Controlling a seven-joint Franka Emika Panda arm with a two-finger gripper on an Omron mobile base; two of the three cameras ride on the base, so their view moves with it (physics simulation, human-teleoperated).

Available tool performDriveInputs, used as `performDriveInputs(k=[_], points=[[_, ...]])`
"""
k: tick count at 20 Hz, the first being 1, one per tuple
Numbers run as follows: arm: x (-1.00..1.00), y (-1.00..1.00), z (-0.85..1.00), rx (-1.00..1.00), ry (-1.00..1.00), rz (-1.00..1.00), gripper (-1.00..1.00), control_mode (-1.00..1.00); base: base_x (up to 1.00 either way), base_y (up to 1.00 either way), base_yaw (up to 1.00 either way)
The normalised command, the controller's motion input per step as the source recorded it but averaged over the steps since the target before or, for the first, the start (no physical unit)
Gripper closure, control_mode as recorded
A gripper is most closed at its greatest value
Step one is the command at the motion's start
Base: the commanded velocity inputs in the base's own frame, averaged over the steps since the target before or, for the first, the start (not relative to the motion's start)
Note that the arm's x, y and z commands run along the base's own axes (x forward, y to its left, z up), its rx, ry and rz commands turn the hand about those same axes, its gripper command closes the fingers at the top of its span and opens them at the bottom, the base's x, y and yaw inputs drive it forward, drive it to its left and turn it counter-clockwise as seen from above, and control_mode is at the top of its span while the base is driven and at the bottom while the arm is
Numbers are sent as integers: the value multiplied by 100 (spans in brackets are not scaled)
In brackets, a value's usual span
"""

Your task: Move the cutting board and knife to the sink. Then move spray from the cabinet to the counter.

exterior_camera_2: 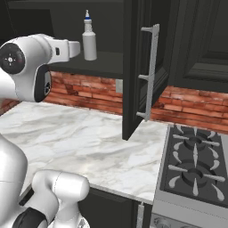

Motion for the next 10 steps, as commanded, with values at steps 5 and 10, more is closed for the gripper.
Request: performDriveInputs(k=[5,10], points=[[29,0,-17,0,0,0,-100,-100,0,0,0],[19,0,-15,0,0,0,-100,-100,0,0,0]])
